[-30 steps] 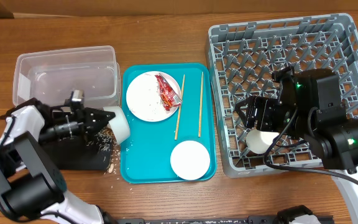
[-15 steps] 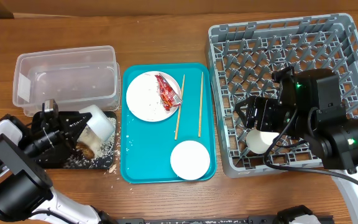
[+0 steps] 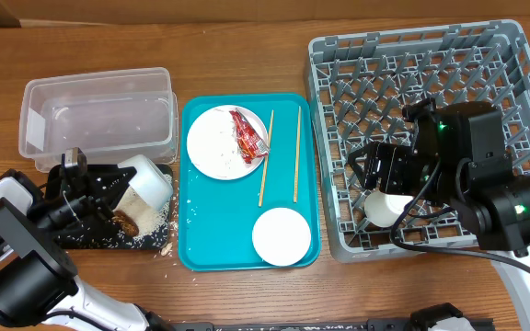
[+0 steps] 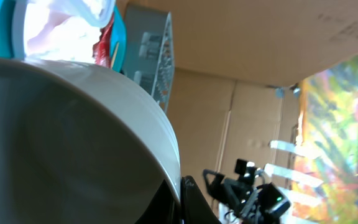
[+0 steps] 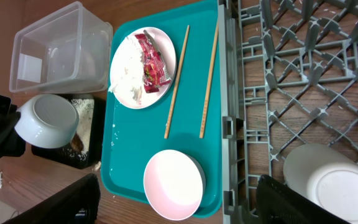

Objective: Sort waste into correct bins and load items into the dishwasher
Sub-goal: 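Tip the bowl over the black tray to dump the food, then set the emptied bowl back on the teal tray with the left gripper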

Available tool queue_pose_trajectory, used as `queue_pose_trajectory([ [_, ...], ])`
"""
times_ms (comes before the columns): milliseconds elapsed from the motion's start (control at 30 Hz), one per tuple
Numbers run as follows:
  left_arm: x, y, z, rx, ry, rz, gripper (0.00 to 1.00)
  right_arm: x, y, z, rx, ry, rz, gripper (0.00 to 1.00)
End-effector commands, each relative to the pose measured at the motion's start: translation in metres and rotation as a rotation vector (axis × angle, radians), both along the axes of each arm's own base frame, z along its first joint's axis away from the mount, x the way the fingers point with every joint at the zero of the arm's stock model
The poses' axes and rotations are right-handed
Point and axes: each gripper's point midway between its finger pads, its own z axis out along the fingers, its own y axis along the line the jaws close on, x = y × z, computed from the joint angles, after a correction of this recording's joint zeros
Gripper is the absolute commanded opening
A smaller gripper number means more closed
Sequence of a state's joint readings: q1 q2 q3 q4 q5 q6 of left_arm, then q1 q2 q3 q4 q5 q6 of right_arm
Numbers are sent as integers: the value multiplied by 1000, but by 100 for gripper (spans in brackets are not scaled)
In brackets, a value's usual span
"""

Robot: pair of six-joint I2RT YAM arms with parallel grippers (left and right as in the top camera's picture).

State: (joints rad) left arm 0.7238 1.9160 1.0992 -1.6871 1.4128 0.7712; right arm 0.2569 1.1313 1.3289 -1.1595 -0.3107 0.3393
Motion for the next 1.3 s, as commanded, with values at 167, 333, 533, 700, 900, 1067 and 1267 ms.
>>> queue_pose_trajectory([
  [167,-29,-35,37,288,-187,-192,4,1,2,11,10,-36,12,82],
  [333,-53,-53,51,515,-110,-296,4,3,3,13,14,-49,12,83],
  [533,-71,-66,44,911,95,-265,4,4,3,14,15,-56,12,83],
  [700,-79,-80,41,1183,137,-215,4,4,3,14,19,-52,6,84],
  [900,-84,-133,6,1321,107,-316,4,4,3,14,19,-52,6,86],
  [1067,-83,-158,-25,1448,125,-362,4,4,3,13,18,-49,6,87],
  [1267,-75,-164,-63,1570,219,-409,4,4,3,13,18,-49,6,87],
])
